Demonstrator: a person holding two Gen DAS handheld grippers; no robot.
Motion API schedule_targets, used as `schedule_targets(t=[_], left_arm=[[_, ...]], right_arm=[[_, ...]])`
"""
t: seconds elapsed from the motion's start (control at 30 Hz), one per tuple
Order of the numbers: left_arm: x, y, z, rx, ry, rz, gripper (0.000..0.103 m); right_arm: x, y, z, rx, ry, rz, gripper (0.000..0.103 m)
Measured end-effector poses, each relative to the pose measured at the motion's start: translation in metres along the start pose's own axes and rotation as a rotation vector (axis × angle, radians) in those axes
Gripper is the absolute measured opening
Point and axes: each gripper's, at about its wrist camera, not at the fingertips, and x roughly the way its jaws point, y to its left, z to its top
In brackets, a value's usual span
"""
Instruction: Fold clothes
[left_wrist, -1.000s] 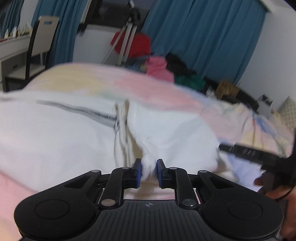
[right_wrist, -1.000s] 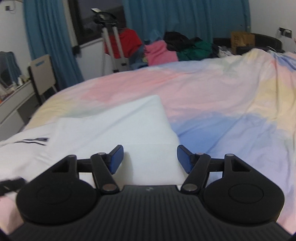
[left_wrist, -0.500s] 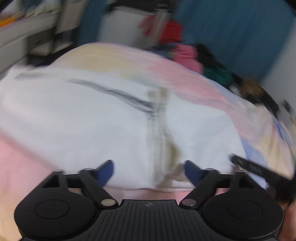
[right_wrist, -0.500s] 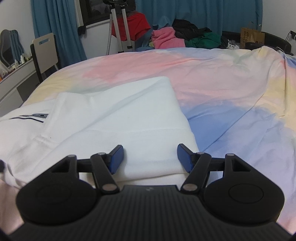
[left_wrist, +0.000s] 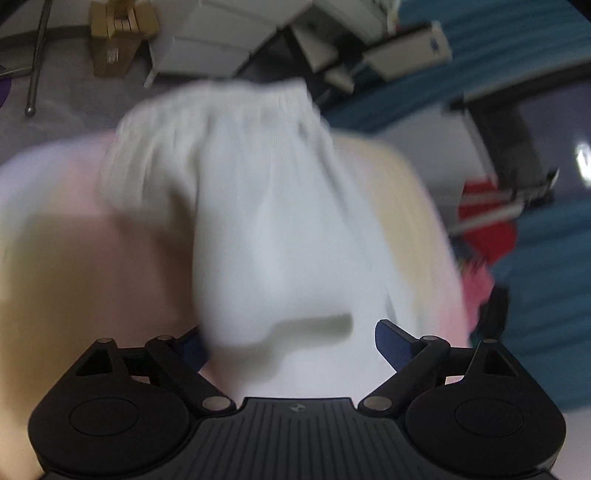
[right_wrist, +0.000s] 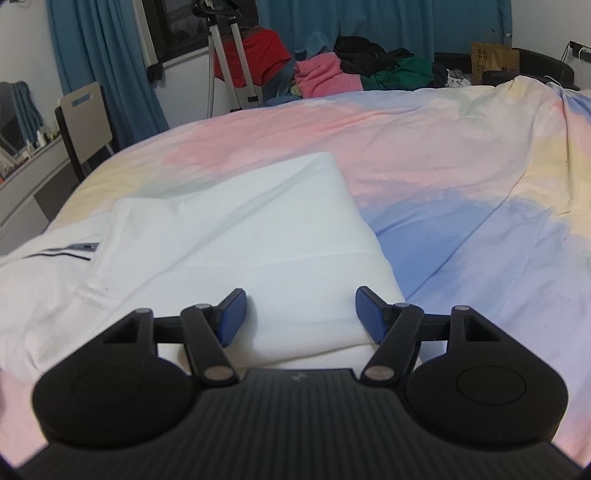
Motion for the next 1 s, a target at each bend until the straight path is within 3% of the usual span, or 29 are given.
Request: schedule_targets(t=[0.13, 0.2, 0.33, 0.4, 0.53, 0.6, 0.73, 0.87, 1.0], left_arm=[[0.020, 0.009, 0.021, 0.012, -0.090, 0.020, 0.079], [0.027, 0.015, 0.025, -0.010, -0.112, 0.016, 0.078], [0.034, -0.005, 0.020, 0.090, -0.159, 0.078, 0.073], [0.033, -0.014, 0.015, 0.148, -0.182, 0.106, 0.065], [0.021, -0.028, 0.005, 0.205, -0.235, 0.112, 0.037], [0.013, -0.036, -0.002, 0.246, -0.261, 0.120, 0.030], [0.000, -0.065, -0.030, 0.445, -0.368, 0.195, 0.021], [-0.015, -0.111, -0.070, 0.637, -0.506, 0.256, 0.020], [-0.036, -0.167, -0.140, 0.829, -0.693, 0.243, 0.019]], right_arm=[[-0.005, 0.009, 0.002, -0.025, -0.055, 0.015, 0.069], [-0.012, 0.021, 0.003, -0.074, -0.109, 0.044, 0.069], [-0.022, 0.051, -0.005, -0.208, -0.150, 0.128, 0.067], [-0.017, 0.053, -0.008, -0.220, -0.117, 0.143, 0.067], [-0.008, 0.059, -0.016, -0.244, -0.051, 0.174, 0.068], [-0.003, 0.061, -0.019, -0.256, -0.019, 0.189, 0.069], [0.005, 0.065, -0.026, -0.275, 0.044, 0.217, 0.069], [-0.005, 0.044, -0.013, -0.155, 0.041, 0.195, 0.069], [-0.012, -0.011, 0.002, 0.163, 0.069, 0.206, 0.069]])
